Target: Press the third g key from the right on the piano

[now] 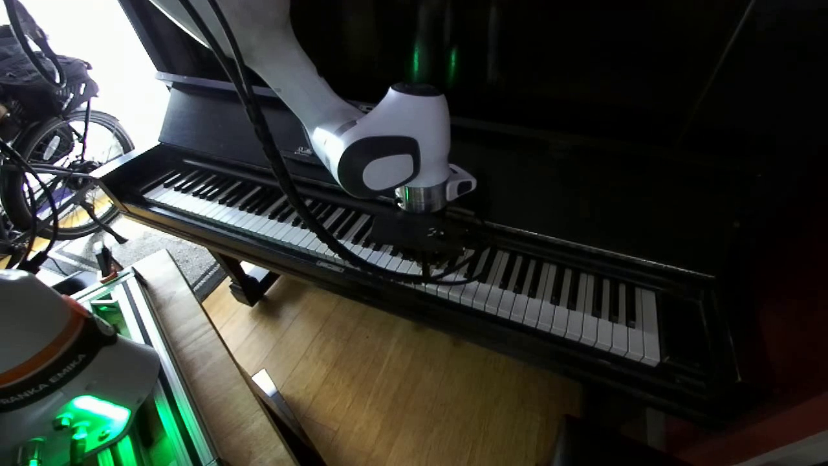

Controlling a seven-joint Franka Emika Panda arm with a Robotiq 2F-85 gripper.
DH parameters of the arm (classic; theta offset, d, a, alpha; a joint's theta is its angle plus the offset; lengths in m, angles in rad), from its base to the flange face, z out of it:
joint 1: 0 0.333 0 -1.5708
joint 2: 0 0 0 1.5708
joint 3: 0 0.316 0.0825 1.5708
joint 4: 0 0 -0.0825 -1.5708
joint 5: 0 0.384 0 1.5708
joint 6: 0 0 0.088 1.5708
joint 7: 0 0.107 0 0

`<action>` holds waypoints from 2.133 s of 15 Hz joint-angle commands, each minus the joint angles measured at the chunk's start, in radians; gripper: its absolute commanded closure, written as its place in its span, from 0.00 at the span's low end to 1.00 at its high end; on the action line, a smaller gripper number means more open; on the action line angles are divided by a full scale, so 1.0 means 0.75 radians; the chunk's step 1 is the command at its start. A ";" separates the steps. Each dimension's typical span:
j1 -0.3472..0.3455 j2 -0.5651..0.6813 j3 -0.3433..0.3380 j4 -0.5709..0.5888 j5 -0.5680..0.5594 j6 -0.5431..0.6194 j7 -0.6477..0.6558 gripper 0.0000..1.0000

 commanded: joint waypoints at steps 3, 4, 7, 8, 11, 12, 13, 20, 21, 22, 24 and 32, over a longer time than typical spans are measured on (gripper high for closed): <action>-0.012 -0.126 -0.018 -0.053 -0.044 0.008 0.042 0.68; -0.014 -0.145 -0.018 -0.058 -0.040 0.009 0.039 0.63; -0.009 -0.189 -0.025 -0.076 -0.043 0.015 0.043 0.39; -0.006 -0.205 -0.027 -0.086 -0.045 0.016 0.046 0.32; -0.001 -0.258 -0.034 -0.118 -0.053 0.024 0.056 0.10; 0.002 -0.277 -0.037 -0.131 -0.057 0.027 0.060 0.03; 0.003 -0.296 -0.040 -0.144 -0.061 0.029 0.063 0.00; 0.023 -0.467 -0.063 -0.261 -0.142 0.067 0.130 0.00; 0.023 -0.493 -0.064 -0.280 -0.151 0.072 0.136 0.00; 0.025 -0.516 -0.067 -0.295 -0.162 0.078 0.148 0.00; 0.028 -0.564 -0.069 -0.327 -0.175 0.089 0.159 0.00; 0.036 -0.764 -0.079 -0.455 -0.265 0.176 0.233 0.00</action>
